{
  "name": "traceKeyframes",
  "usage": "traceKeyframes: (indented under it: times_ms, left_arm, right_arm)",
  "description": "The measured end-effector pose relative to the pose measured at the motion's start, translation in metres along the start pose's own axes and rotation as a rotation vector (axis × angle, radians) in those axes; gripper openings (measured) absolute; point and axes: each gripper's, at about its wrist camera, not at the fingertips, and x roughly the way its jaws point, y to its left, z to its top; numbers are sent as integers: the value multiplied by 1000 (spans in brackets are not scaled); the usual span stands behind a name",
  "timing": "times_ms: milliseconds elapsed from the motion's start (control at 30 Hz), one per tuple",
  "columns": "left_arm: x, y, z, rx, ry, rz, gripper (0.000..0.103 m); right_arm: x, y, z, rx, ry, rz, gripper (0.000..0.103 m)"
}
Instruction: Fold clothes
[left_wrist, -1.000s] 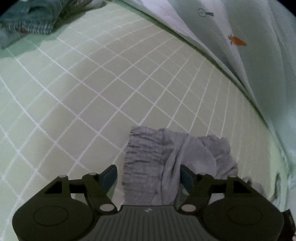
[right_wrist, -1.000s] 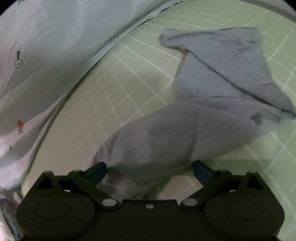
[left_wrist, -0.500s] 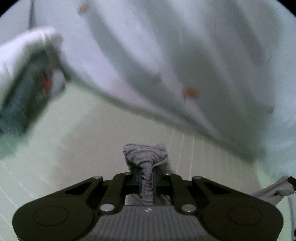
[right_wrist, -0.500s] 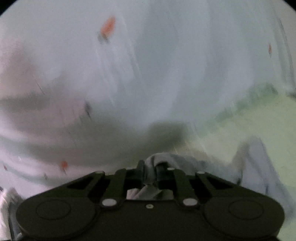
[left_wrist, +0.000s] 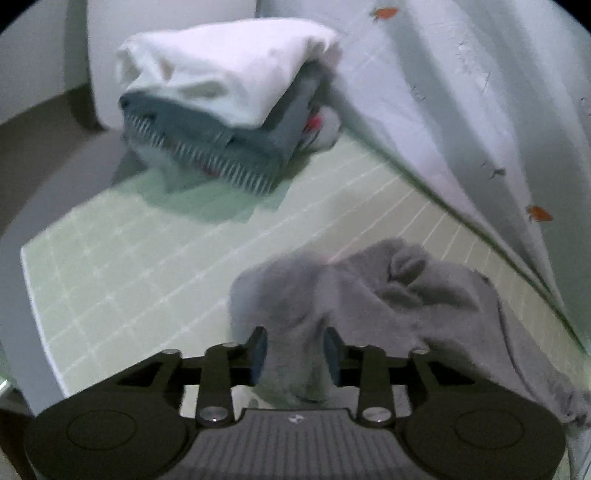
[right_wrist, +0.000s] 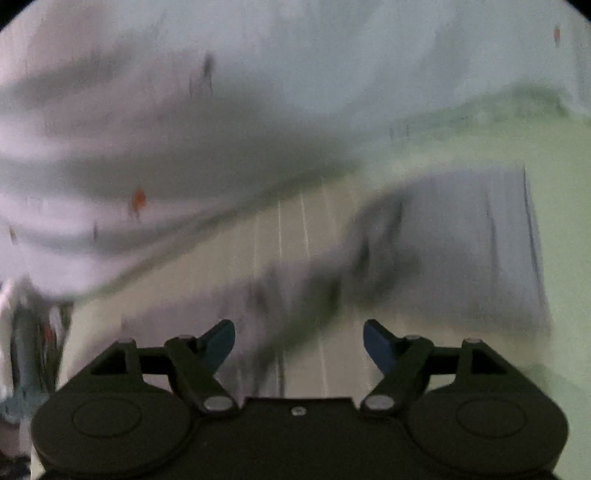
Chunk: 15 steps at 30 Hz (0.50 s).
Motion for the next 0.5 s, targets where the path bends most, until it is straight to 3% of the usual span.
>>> traceKeyframes:
  times_ms: [133,333,400,433,500]
  left_arm:
    - [7,-9,-1,16,25,-21,60]
    - [11,-41,-3,97,13,-84,80]
    - [13,-54,-7,127,18,-107,82]
    - [15,-59,-10,141,24,-117,82]
    - [22,-69,-17,170,43,-132,82]
  right_arm:
    - [13,12,-45,-26,127,1,77]
    - [32,46,-66,-169,170,17,66]
    - [39,53,-66,-189,174,19,55]
    - [40,53,-66,-190,173,26,42]
    - [40,53,-68,-194,166,37,6]
